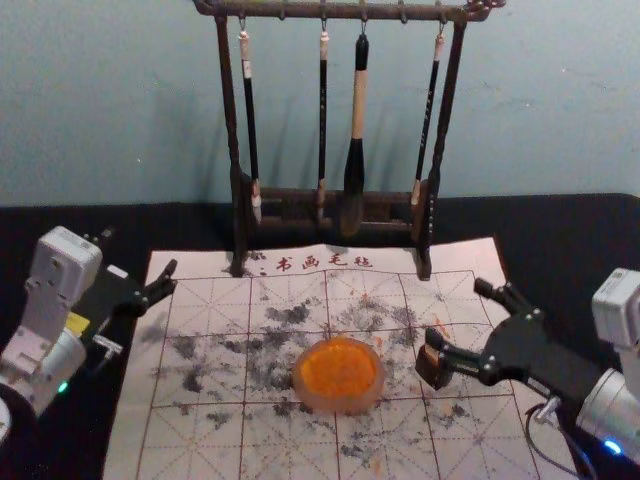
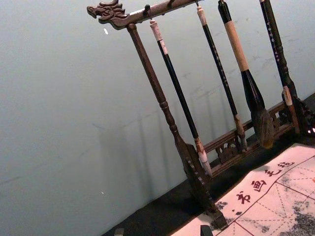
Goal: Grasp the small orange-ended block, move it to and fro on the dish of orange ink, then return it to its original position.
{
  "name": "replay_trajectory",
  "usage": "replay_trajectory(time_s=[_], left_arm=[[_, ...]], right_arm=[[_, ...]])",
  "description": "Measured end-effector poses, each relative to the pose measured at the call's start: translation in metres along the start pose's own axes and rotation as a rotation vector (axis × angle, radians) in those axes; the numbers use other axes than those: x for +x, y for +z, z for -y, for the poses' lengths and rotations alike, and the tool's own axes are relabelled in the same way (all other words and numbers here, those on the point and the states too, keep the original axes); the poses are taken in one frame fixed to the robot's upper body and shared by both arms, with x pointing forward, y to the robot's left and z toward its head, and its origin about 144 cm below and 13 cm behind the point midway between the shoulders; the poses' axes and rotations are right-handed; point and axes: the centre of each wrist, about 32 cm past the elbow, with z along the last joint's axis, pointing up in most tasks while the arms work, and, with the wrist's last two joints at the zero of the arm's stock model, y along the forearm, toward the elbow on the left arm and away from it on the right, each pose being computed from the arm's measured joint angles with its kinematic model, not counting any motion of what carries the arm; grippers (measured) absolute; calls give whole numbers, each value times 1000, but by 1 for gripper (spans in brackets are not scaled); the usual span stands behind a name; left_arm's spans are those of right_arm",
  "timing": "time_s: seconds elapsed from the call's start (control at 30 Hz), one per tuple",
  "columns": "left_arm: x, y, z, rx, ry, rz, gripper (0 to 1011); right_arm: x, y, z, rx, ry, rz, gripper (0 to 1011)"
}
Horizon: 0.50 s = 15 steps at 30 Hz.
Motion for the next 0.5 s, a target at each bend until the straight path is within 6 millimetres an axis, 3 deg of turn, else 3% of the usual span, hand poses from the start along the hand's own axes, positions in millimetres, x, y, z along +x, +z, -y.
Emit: replay_trajectory(time_s=[0.5], left_arm=[[0, 0, 0, 0, 0, 0, 1001]], right_arm=[[-2, -11, -14, -83, 58, -33, 1000]])
